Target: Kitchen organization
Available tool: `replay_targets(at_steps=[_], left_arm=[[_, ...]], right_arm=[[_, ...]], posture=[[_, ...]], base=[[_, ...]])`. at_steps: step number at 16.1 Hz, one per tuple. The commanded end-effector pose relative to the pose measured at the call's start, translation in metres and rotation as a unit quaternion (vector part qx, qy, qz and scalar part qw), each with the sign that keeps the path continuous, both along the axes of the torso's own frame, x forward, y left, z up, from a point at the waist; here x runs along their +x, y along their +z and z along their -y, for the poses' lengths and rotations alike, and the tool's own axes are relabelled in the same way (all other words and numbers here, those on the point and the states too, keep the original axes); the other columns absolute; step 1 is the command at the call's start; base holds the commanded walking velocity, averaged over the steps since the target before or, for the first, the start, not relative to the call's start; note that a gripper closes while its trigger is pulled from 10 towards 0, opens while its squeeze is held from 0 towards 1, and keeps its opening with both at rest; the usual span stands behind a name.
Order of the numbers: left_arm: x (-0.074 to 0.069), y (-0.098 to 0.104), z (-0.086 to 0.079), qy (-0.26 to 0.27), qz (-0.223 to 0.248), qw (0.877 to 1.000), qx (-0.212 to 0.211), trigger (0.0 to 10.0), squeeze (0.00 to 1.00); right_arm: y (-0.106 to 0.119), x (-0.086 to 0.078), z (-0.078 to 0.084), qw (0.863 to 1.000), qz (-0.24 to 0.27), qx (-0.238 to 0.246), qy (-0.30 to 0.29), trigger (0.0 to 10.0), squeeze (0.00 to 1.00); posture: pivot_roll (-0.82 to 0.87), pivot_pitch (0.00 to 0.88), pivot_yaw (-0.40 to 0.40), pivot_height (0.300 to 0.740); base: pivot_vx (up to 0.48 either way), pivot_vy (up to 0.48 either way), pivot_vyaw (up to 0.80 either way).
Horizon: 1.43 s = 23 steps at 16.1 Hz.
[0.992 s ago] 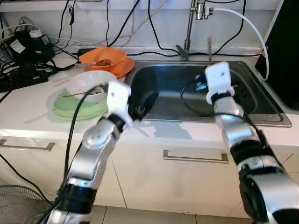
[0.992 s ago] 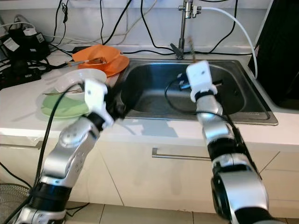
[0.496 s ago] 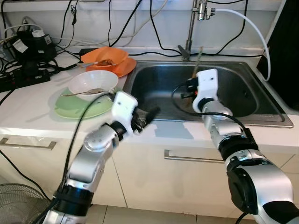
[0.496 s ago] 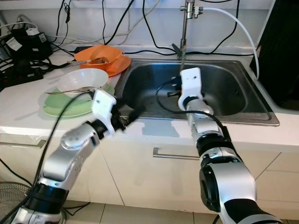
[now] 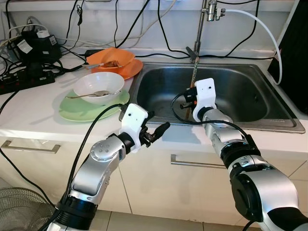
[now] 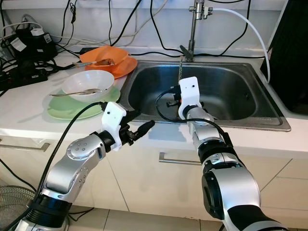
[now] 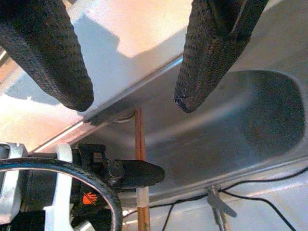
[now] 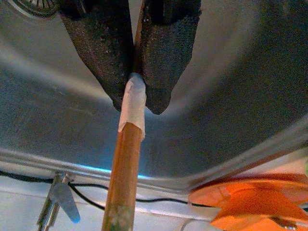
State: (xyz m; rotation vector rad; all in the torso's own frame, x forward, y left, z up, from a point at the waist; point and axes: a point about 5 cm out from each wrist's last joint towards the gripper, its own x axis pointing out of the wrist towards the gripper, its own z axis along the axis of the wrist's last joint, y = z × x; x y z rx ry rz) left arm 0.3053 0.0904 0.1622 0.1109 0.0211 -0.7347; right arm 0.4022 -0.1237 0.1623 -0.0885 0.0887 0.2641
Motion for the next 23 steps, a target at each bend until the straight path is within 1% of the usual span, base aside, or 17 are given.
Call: replay_targets(at_steps=[1, 3, 4, 5, 7, 8, 9, 13, 15, 17, 18, 19, 20, 21, 22, 23], left_arm=[[-0.002, 0.000, 0.001, 0.000, 0.001, 1.000, 0.006, 10.0, 0.00], [-0.003, -0.001, 0.001, 0.006, -0.004, 1.000, 0.010, 10.0, 0.00], [-0.003, -0.001, 0.000, 0.006, -0.004, 1.000, 0.010, 10.0, 0.00], [-0.003, -0.002, 0.000, 0.006, -0.005, 1.000, 0.011, 10.0, 0.00], [-0.004, -0.003, 0.000, 0.007, -0.006, 1.000, 0.012, 10.0, 0.00], [-0.004, -0.003, 0.000, 0.007, -0.006, 1.000, 0.013, 10.0, 0.00], [-0.004, -0.003, 0.000, 0.007, -0.007, 1.000, 0.013, 10.0, 0.00], [-0.005, -0.004, 0.002, 0.004, -0.007, 1.000, 0.013, 10.0, 0.00], [-0.005, -0.003, 0.002, 0.007, -0.004, 1.000, 0.013, 10.0, 0.00], [-0.002, 0.000, -0.001, 0.020, 0.004, 1.000, 0.014, 10.0, 0.00], [-0.001, 0.000, -0.001, 0.023, 0.006, 1.000, 0.013, 10.0, 0.00], [0.001, 0.002, -0.003, 0.038, 0.013, 0.999, 0.011, 10.0, 0.00], [0.001, 0.002, -0.004, 0.043, 0.015, 0.999, 0.009, 10.0, 0.00], [0.003, 0.004, -0.005, 0.050, 0.019, 0.999, 0.007, 10.0, 0.00], [0.004, 0.005, -0.006, 0.054, 0.021, 0.998, 0.007, 10.0, 0.00], [0.004, 0.005, -0.006, 0.057, 0.022, 0.998, 0.007, 10.0, 0.00]], right_arm=[[0.005, 0.001, -0.005, 1.000, 0.006, -0.003, 0.008, 10.0, 0.00], [-0.001, 0.000, -0.005, 1.000, -0.001, -0.006, 0.009, 10.0, 0.00], [-0.002, -0.001, -0.005, 1.000, -0.002, -0.006, 0.008, 10.0, 0.27], [-0.003, -0.001, -0.005, 1.000, -0.002, -0.006, 0.008, 10.0, 1.00], [-0.006, -0.002, -0.005, 1.000, -0.004, -0.010, 0.008, 10.0, 1.00], [-0.007, -0.003, -0.006, 1.000, -0.005, -0.014, 0.009, 10.0, 0.46], [-0.007, -0.003, -0.006, 1.000, -0.004, -0.015, 0.009, 10.0, 0.00], [-0.007, -0.003, -0.006, 1.000, -0.003, -0.020, 0.009, 10.0, 0.00], [-0.004, -0.002, -0.005, 1.000, 0.007, -0.017, 0.006, 10.0, 0.00], [0.013, 0.001, -0.002, 0.998, 0.053, -0.025, -0.003, 10.0, 0.00], [0.017, 0.002, -0.001, 0.998, 0.063, -0.026, -0.005, 10.0, 0.00], [0.031, 0.004, 0.003, 0.995, 0.097, -0.031, -0.015, 10.0, 0.00], [0.037, 0.005, 0.004, 0.993, 0.111, -0.032, -0.019, 10.0, 0.00], [0.055, 0.007, 0.011, 0.987, 0.151, -0.036, -0.033, 10.0, 0.00], [0.067, 0.008, 0.015, 0.983, 0.174, -0.036, -0.041, 10.0, 0.00], [0.073, 0.009, 0.017, 0.981, 0.184, -0.035, -0.045, 10.0, 0.00]], posture=[[0.02, 0.000, 0.049, 0.740], [0.03, 0.000, 0.051, 0.740], [0.03, 0.000, 0.053, 0.740], [0.03, 0.000, 0.054, 0.740], [0.03, 0.000, 0.055, 0.740], [0.03, 0.000, 0.055, 0.740], [0.03, 0.000, 0.055, 0.740], [0.02, 0.000, 0.055, 0.740], [0.03, 0.000, 0.055, 0.740], [0.03, 0.000, 0.053, 0.740], [0.03, 0.000, 0.053, 0.740], [0.03, 0.000, 0.052, 0.740], [0.03, 0.000, 0.052, 0.740], [0.03, 0.000, 0.051, 0.740], [0.03, 0.000, 0.051, 0.740], [0.03, 0.000, 0.051, 0.740]], base=[[0.000, 0.000, 0.00], [0.000, 0.000, 0.00], [0.000, 0.000, 0.00], [0.000, 0.000, 0.00], [0.000, 0.000, 0.00], [0.000, 0.000, 0.00], [0.000, 0.000, 0.00], [0.000, 0.000, 0.00], [0.000, 0.000, 0.00], [0.000, 0.000, 0.00], [0.000, 0.000, 0.00], [0.000, 0.000, 0.00], [0.000, 0.000, 0.00], [0.000, 0.000, 0.00], [0.000, 0.000, 0.00], [0.000, 0.000, 0.00]])
